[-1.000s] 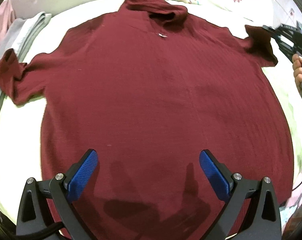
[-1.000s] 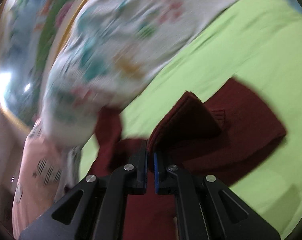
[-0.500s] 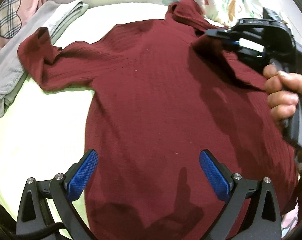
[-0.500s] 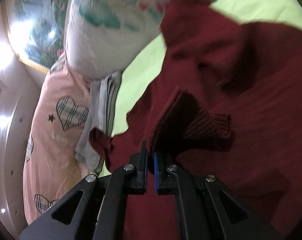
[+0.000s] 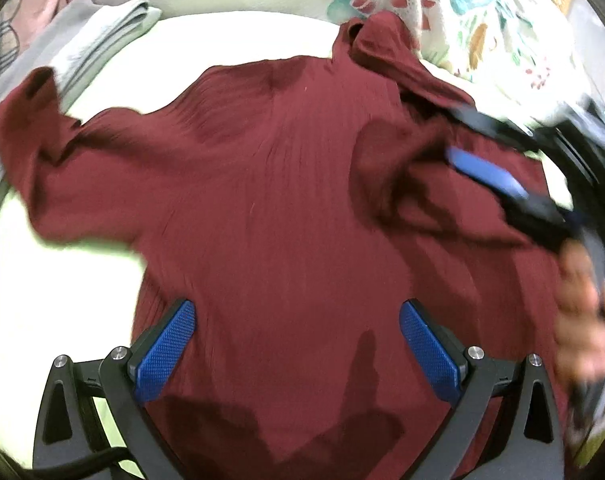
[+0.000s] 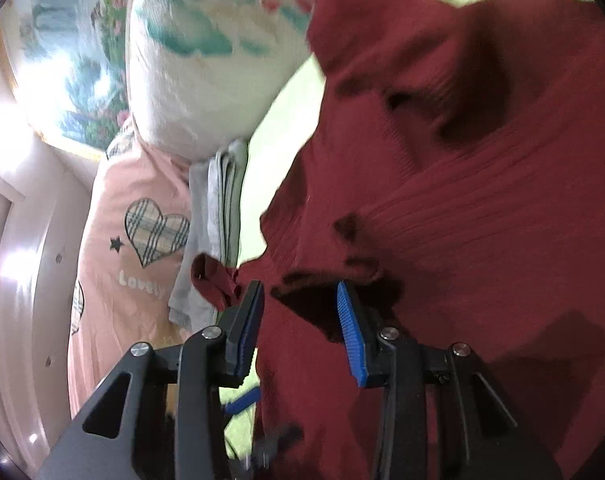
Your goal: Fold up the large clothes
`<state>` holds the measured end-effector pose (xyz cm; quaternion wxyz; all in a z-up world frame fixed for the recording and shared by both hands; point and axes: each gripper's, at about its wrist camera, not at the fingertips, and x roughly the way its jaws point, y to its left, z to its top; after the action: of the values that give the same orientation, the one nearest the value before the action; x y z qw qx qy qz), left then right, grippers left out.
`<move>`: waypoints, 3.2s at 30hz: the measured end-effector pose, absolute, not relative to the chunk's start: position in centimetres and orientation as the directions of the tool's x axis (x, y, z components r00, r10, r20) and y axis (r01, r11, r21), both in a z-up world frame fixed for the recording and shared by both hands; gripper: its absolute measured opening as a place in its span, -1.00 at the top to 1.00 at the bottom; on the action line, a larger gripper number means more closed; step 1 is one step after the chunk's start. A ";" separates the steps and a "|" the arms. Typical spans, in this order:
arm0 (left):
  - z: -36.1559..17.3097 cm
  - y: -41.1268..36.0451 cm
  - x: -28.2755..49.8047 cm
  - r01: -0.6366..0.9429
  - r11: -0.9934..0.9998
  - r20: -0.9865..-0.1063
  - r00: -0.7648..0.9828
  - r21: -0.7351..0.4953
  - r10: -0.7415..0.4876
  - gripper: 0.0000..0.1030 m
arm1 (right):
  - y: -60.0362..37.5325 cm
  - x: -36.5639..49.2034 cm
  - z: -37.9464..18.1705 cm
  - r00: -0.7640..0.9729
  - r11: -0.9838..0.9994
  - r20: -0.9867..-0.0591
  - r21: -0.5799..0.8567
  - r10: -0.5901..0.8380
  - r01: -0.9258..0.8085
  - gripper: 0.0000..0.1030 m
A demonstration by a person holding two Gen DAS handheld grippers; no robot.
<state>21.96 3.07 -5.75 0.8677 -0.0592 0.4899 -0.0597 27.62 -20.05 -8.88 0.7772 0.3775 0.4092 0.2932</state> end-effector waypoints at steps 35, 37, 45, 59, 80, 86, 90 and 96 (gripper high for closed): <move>-7.3 6.5 29.9 -0.031 0.958 -0.777 0.592 -0.286 -0.213 0.92 | -37.8 27.3 -7.7 0.678 0.811 -0.654 0.566 0.335 0.146 -0.06; -7.3 7.2 29.8 -0.056 0.954 -0.775 0.597 -0.295 -0.205 0.92 | -37.9 28.6 -8.4 0.664 0.808 -0.661 0.572 0.350 0.143 -0.06; -7.3 6.9 29.9 -0.066 0.961 -0.782 0.597 -0.269 -0.178 0.93 | -37.8 30.2 -9.1 0.653 0.821 -0.661 0.562 0.370 0.104 0.88; -7.6 5.2 30.1 -0.002 0.968 -0.787 0.583 -0.251 -0.203 0.92 | -37.7 27.3 -4.4 0.739 0.915 -0.656 0.377 0.154 0.144 0.83; -2.9 19.6 24.8 -0.308 0.945 -0.755 0.644 -0.107 0.124 -0.19 | -28.3 18.7 -8.3 0.602 0.846 -0.670 0.533 0.433 -0.015 -0.20; -0.2 22.8 27.6 -0.391 0.920 -0.719 0.649 -0.037 0.247 -0.24 | -26.4 17.4 -10.3 0.557 0.832 -0.690 0.554 0.462 -0.003 -0.20; 1.9 22.6 32.3 -0.352 0.911 -0.666 0.630 0.214 0.400 -0.42 | -26.4 17.3 -10.2 0.553 0.830 -0.695 0.558 0.460 0.010 -0.20; 0.1 23.3 38.2 -0.165 0.856 -0.697 0.516 0.490 0.498 -0.42 | -27.3 17.0 -10.6 0.554 0.814 -0.689 0.580 0.466 0.037 -0.20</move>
<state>38.22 23.30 0.11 0.8509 0.1843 0.4516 0.1951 17.03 -27.25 -10.63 0.8370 0.2769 0.4543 0.1282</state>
